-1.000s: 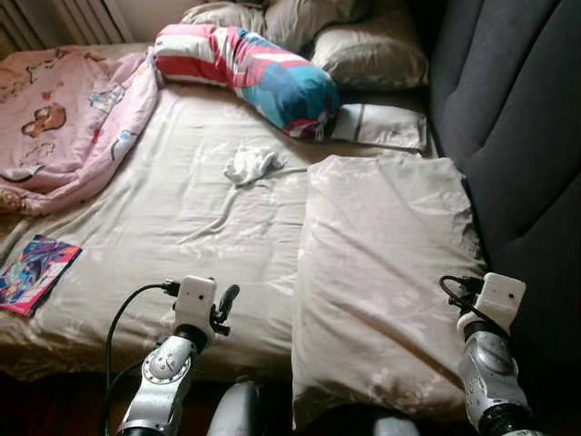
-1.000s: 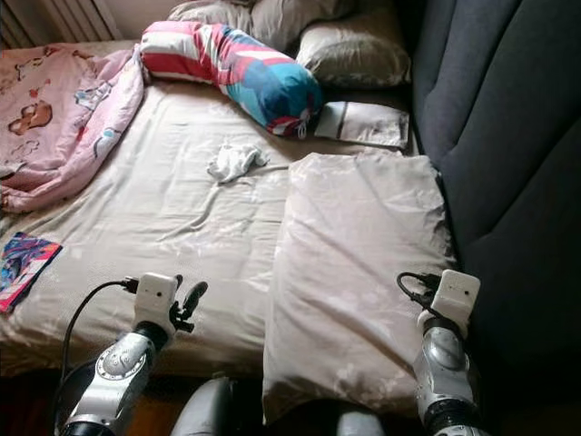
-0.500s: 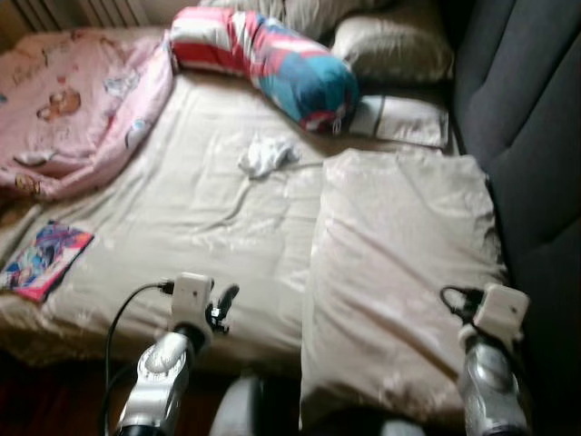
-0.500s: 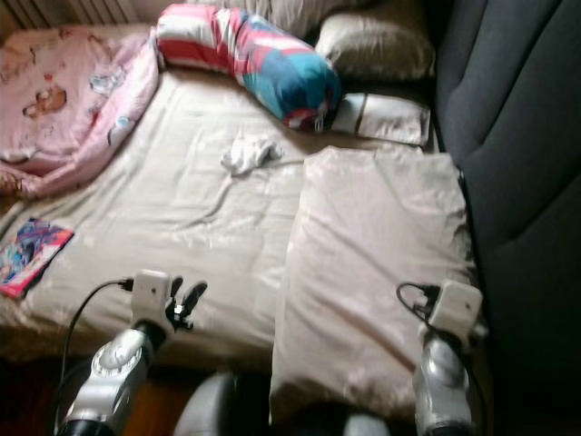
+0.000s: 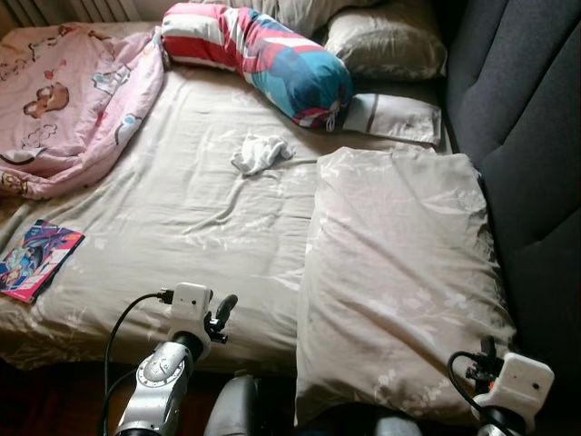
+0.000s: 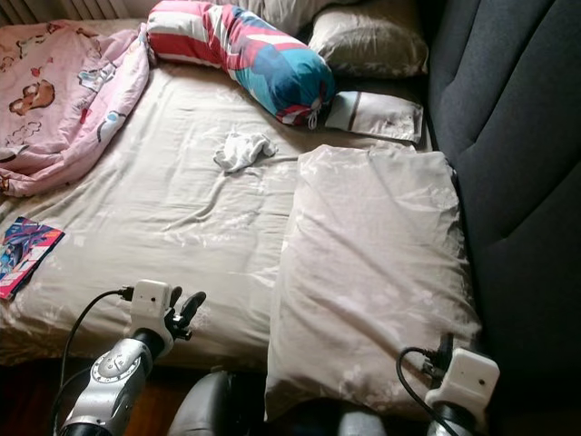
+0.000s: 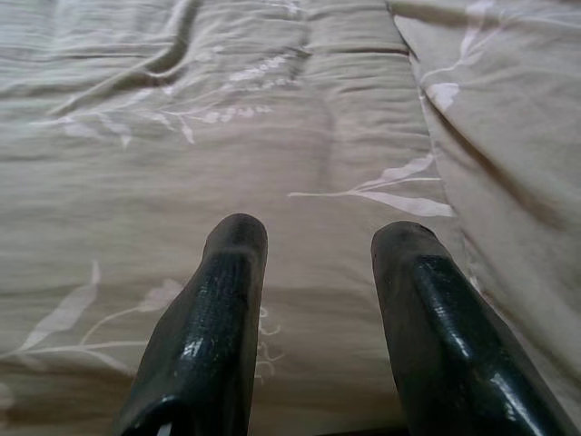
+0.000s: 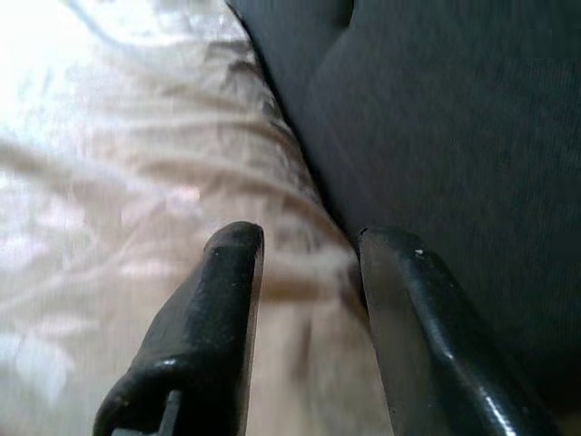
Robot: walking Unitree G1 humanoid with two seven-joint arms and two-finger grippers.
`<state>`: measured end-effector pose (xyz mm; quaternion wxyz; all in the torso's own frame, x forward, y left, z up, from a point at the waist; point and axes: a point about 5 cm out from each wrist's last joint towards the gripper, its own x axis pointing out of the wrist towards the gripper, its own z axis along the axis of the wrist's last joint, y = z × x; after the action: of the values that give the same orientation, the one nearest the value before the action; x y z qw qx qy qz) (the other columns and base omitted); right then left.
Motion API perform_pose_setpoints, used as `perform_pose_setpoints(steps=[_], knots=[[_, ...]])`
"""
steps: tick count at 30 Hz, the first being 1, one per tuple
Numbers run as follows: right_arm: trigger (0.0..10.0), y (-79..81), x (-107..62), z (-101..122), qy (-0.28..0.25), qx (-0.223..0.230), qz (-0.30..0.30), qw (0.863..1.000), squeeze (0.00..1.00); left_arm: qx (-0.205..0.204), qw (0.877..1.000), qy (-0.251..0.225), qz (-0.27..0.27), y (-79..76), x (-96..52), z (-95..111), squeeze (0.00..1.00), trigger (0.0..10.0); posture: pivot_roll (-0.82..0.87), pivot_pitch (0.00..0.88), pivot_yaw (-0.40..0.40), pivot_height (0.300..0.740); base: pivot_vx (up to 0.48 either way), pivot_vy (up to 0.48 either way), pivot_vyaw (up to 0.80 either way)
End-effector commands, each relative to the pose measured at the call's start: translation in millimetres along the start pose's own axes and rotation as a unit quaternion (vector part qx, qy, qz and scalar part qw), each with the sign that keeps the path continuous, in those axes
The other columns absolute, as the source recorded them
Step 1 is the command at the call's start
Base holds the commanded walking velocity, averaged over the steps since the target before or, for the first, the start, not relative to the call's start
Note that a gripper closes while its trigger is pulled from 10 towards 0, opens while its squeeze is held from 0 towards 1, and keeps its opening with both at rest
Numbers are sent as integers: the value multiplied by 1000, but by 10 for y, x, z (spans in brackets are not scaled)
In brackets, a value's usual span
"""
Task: Clean up the room
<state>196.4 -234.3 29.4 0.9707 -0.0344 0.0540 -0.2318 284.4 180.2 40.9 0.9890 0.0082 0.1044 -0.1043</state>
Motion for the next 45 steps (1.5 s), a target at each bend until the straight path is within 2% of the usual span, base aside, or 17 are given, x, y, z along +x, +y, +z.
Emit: perform_pose_setpoints(steps=[1,2,8,10,14,23,37,39,41,45], knots=[[10000,5,48,39,2,1,12,1000,412,1,1000,16,5,18,-39,-93,0,10000,-78,225,74,662,0,0,0],[10000,20,87,61,2,1,16,1000,0,-1,1000,16,5,12,-39,-96,0,10000,-75,224,72,662,0,0,0],[10000,93,194,125,3,13,24,1000,0,-5,1000,6,3,-9,-40,-77,0,10000,-69,222,70,662,0,0,0],[10000,196,208,133,11,16,42,999,0,-5,1000,5,1,-15,-37,-75,0,10000,-66,221,70,662,-281,0,0],[10000,275,217,119,21,22,55,998,0,-5,1000,2,0,-22,-38,-69,0,10000,-64,221,70,662,-295,0,0],[10000,331,246,108,32,24,66,997,0,-4,1000,0,-1,-26,-39,-66,0,10000,-64,222,71,662,-296,0,0],[10000,450,343,76,62,18,84,994,0,2,1000,5,3,-8,-39,-72,0,10000,-57,223,75,662,0,0,0],[10000,449,354,91,58,22,77,995,0,3,1000,5,4,-2,-42,-73,0,10000,-57,224,75,662,0,0,0],[10000,377,353,123,44,15,33,998,0,4,1000,6,5,2,-46,-80,0,10000,-55,223,72,662,0,0,0],[10000,64,223,82,39,-1,-95,995,0,5,1000,8,7,11,-54,-90,0,10000,-54,225,71,662,0,0,0]])
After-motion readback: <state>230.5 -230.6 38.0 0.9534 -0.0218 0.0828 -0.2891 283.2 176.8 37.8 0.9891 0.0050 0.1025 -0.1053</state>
